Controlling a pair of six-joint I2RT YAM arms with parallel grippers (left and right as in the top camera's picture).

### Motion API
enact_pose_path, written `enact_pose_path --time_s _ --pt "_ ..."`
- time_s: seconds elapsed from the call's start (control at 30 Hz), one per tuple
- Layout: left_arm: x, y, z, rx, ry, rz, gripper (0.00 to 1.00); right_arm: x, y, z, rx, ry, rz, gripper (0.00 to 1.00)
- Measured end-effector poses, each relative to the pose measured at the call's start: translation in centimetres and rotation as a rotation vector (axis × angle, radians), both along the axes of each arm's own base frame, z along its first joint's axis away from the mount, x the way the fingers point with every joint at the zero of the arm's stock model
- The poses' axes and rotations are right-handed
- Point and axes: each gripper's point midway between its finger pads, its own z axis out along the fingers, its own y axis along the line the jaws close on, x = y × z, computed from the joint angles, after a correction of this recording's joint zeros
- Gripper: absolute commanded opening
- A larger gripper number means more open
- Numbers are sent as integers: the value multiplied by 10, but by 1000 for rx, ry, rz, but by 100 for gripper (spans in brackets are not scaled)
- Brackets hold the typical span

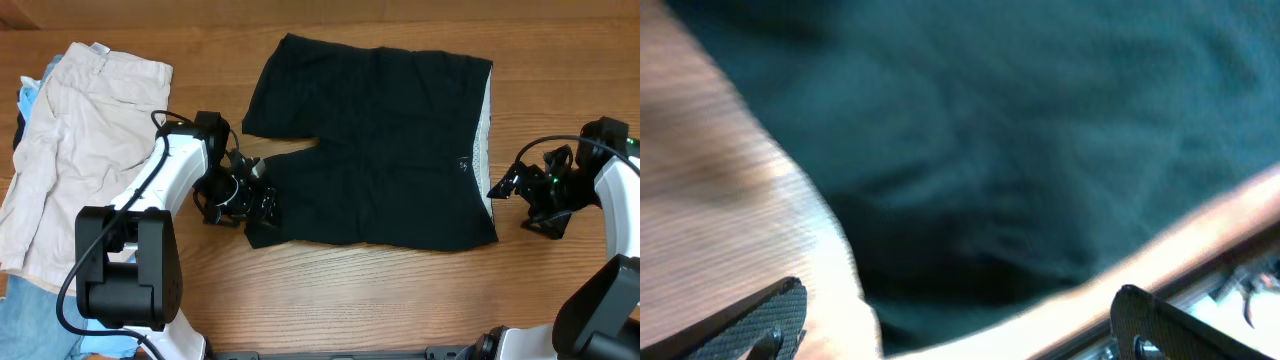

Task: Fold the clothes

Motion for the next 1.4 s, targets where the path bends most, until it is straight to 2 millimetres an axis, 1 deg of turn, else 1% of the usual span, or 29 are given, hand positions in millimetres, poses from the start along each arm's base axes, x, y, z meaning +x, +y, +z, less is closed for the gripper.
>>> enact_pose_path --time_s 0.07,0.1,0.17,0.23,0.27,0.3,0.33,0.37,0.4,0.43,0.47,0.53,0.6,0.63,0.67,0.7,0.77,0.93,1.0,1.03,1.1,1.17,1.2,1.23,1.27,1.33,1.37,1.4 --pt "-17 -13 9 -62 68 -21 92 1 3 2 -1 -2 20 86" --pt "-28 -23 14 -89 102 -49 93 0 5 2 1 1 29 86" --pt "-41 -38 17 -94 136 -103 95 1 5 2 -2 -5 32 86" --pt "-46 -46 8 -1 126 -138 94 4 4 2 -7 -17 33 84" --pt "-47 -46 1 62 119 -132 93 7 3 2 -11 -29 33 82" --pt "-49 -43 -6 121 120 -118 92 7 2 2 -13 -31 33 78" --pt "-53 -34 -14 208 129 -90 90 9 2 1 -16 -39 36 72" --pt "-55 -28 -18 257 134 -69 88 11 1 1 -21 -46 35 60" --pt "-57 -19 -24 334 129 -46 71 13 -1 -1 -29 -55 37 45" --pt "-61 -11 -29 388 130 -33 49 13 -2 -4 -35 -60 36 41" --pt "-63 -3 -35 441 126 -7 28 10 -1 -15 -37 -51 30 40" --pt "-64 3 -38 482 124 19 17 2 2 -28 -28 -27 14 40" --pt "-61 4 -40 494 107 34 8 -7 6 -41 -18 -2 3 43" --pt "-57 4 -41 492 91 41 4 -15 9 -47 -9 22 -1 50" --pt "-52 3 -43 491 72 48 4 -21 11 -52 -1 42 -8 63" --pt "-45 1 -45 481 40 54 4 -23 12 -54 1 49 -8 69" --pt "-33 -3 -48 465 -11 66 4 -27 14 -58 5 57 -10 72" --pt "-21 -7 -49 443 -62 78 4 -25 12 -60 -6 52 -12 73" --pt "-18 -6 -48 438 -69 90 4 -25 11 -60 -11 50 -12 76" --pt "-18 0 -46 449 -57 101 4 -25 11 -60 -11 49 -12 76" --pt "-18 22 -38 494 -16 148 4 -24 11 -61 -13 46 -11 77" --pt "-7 36 -27 509 -25 195 4 -24 10 -61 -13 44 -11 78" --pt "-1 42 -15 503 -52 221 4 -23 10 -61 -14 42 -11 78" --pt "4 44 -5 494 -83 238 4 -23 10 -61 -15 40 -11 81" --pt "7 43 8 479 -125 246 10 -22 10 -61 -16 38 -11 82" --pt "10 39 30 439 -190 249 52 -21 9 -61 -18 31 -11 86" --pt "10 37 39 416 -210 246 60 -20 9 -61 -20 28 -11 86" --pt "10 36 39 410 -211 241 61 -19 9 -61 -20 26 -12 86"
